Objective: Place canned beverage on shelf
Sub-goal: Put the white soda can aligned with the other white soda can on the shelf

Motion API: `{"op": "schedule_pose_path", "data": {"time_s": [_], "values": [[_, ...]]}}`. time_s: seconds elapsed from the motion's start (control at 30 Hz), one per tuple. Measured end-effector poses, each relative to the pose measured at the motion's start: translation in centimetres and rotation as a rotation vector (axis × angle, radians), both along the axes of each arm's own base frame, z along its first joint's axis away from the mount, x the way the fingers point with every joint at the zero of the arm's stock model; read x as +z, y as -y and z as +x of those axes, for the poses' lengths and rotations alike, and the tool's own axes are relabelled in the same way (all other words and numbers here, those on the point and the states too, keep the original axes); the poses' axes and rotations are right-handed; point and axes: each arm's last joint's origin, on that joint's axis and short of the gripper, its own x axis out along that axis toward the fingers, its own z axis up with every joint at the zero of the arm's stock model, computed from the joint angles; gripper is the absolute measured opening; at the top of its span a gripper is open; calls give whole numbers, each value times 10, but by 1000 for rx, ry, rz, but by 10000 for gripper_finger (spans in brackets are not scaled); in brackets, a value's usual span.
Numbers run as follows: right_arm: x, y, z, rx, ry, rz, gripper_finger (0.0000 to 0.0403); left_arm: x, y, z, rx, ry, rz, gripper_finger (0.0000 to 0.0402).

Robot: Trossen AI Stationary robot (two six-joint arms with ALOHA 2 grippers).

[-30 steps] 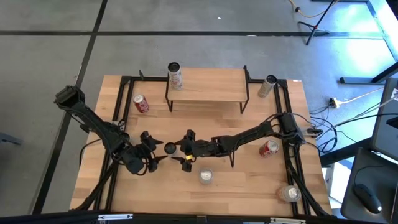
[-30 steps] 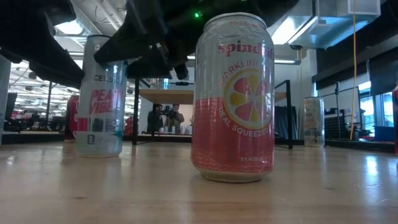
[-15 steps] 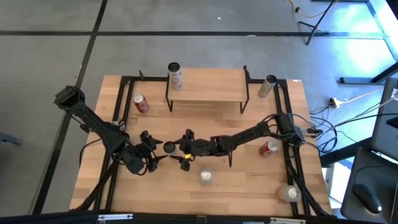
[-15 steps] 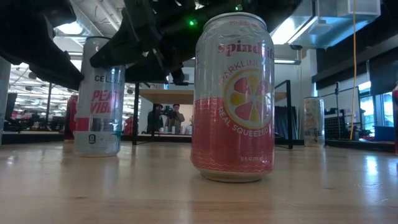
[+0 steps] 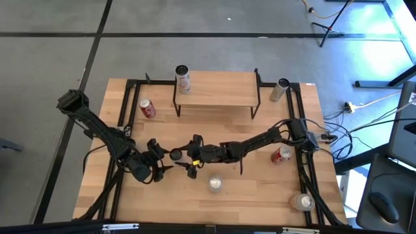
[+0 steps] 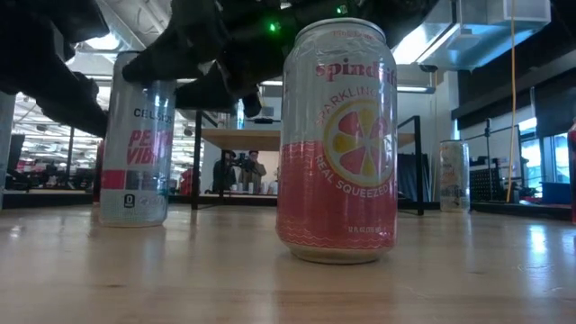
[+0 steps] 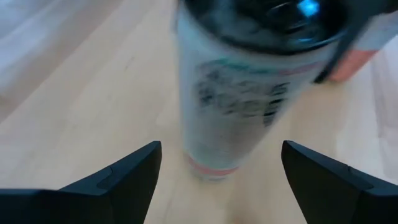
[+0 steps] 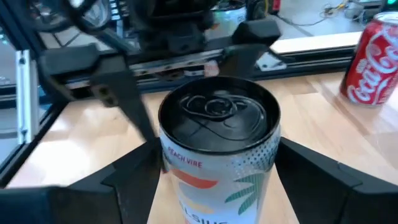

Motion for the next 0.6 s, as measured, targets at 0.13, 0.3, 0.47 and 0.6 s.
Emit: {"op": "schedule_pose_path", "data": {"time_s": [0.13,0.3,0.47,0.6], "values": [[0,0,0,-18,-2,-5,296,5,6,4,-82,42,23,318],[0,-1,0,-2,-3,5,296,8,7,7,-134,65,32,318],[0,-1,0,-2,-1,6,296,9,5,12,-146,69,-10,318],[0,-1,0,-4,1,7,296,10,3,15,-158,64,-31,318]]}}
